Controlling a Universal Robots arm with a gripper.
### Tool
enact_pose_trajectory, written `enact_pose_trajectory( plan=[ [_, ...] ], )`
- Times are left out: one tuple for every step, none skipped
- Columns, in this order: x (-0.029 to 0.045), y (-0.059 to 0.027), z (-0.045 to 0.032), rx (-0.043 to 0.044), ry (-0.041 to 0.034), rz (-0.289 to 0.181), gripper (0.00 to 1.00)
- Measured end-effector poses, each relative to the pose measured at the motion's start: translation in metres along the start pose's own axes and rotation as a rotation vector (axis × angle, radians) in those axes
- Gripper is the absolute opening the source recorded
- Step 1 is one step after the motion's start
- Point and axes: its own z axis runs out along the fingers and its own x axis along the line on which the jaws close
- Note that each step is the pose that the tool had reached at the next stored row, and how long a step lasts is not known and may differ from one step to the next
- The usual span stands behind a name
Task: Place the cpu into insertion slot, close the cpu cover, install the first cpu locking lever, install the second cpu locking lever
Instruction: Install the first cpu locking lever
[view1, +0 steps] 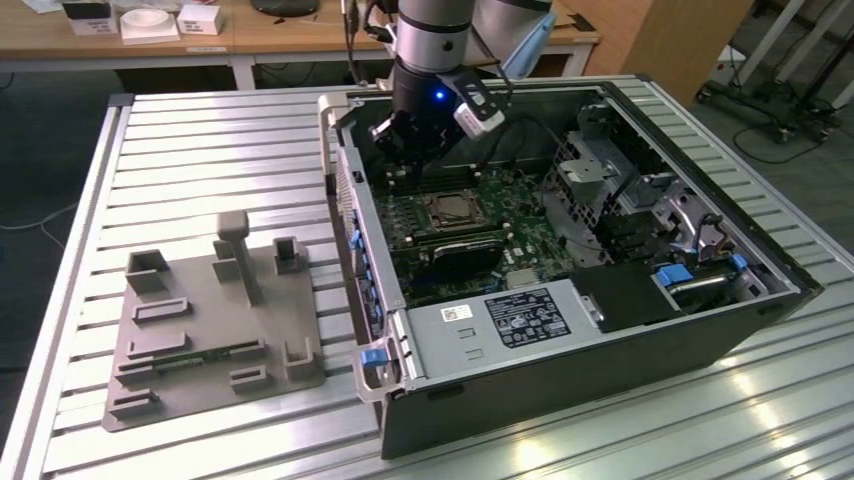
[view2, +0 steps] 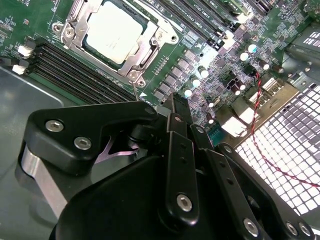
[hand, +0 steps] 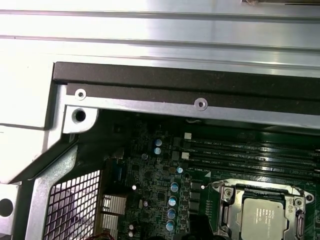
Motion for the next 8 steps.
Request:
enact_pose_trajectory(
  plan=[
    [0.0000,0.0005,0.0000,0.0000,0.0000,0.000,0.10],
    [-0.0001,0.0005,0.0000,0.0000,-0.0001,0.000,0.10],
    [-0.0001,0.0006,0.0000,0.0000,-0.0001,0.000,0.10],
    [0.0000,0.0006,0.0000,0.0000,0.0000,0.000,0.10],
    [-0.0001,0.0006,0.0000,0.0000,0.0000,0.000,0.10],
    [-0.0001,0.0006,0.0000,0.0000,-0.0001,0.000,0.10],
    [-0.0001,0.0006,0.0000,0.0000,0.0000,0.000,0.10],
    [-0.0001,0.0006,0.0000,0.0000,0.0000,0.000,0.10]
  ],
)
